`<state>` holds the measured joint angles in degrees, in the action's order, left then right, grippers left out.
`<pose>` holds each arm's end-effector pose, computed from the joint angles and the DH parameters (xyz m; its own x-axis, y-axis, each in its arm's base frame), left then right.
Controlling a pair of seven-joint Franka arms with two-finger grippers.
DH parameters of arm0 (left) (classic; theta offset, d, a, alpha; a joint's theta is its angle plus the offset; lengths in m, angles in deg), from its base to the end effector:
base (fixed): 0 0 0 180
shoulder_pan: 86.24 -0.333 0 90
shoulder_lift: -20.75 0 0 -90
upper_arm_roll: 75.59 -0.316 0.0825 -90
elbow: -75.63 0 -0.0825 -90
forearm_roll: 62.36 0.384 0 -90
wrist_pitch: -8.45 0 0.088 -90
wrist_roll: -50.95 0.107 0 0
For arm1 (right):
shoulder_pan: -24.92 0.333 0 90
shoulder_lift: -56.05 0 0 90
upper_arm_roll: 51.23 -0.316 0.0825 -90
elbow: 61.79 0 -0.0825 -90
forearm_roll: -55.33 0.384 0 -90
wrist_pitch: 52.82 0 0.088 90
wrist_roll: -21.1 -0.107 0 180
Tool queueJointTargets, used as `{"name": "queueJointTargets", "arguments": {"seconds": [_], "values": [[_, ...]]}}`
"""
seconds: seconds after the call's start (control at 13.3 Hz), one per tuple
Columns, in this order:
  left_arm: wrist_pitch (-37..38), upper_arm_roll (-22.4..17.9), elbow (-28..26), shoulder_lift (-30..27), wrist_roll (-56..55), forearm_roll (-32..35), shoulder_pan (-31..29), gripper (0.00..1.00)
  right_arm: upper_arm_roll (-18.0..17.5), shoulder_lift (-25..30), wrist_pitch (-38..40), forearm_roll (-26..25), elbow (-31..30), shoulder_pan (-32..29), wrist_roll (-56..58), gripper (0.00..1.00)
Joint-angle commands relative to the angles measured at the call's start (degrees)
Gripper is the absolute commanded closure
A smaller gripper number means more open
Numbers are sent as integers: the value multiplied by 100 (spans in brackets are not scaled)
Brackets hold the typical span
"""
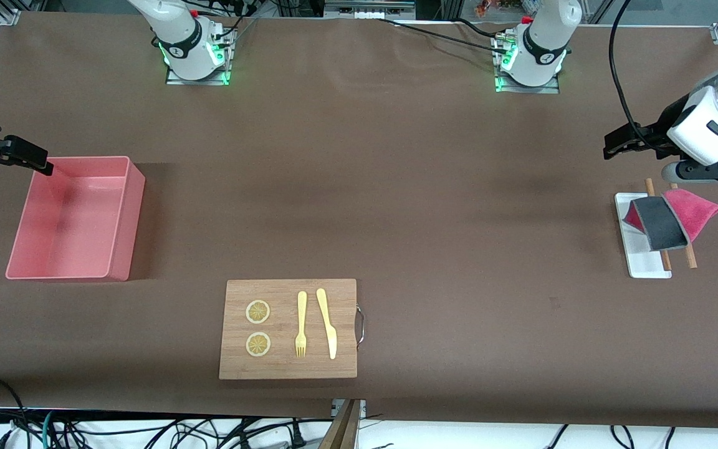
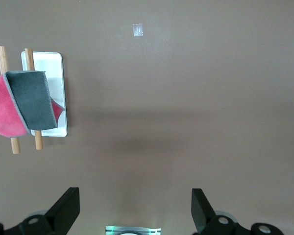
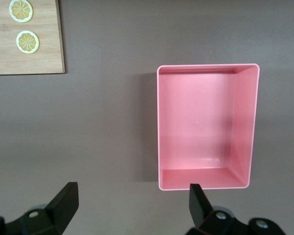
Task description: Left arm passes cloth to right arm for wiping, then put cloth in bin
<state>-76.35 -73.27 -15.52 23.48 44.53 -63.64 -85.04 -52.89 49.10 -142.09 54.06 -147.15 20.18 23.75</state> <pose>0.5550 -0.0362 0.5815 0.9860 0.0491 -0.1595 0.0507 -0.9987 0.0064 0.5883 -0.0351 0.5922 0.9985 -0.0077 -0.0538 -0.0069 -0.9998 0.0162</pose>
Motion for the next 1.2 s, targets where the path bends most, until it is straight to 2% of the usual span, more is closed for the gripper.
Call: {"name": "queueJointTargets", "arguments": {"seconds": [0.0, 1.12], "values": [[86, 23, 35, -1, -35, 57, -41, 0, 7, 0, 112, 74, 108, -35, 52, 0], [95, 14, 26, 43, 52, 179, -277, 0, 16, -8, 112, 92, 99, -44, 43, 0]]}}
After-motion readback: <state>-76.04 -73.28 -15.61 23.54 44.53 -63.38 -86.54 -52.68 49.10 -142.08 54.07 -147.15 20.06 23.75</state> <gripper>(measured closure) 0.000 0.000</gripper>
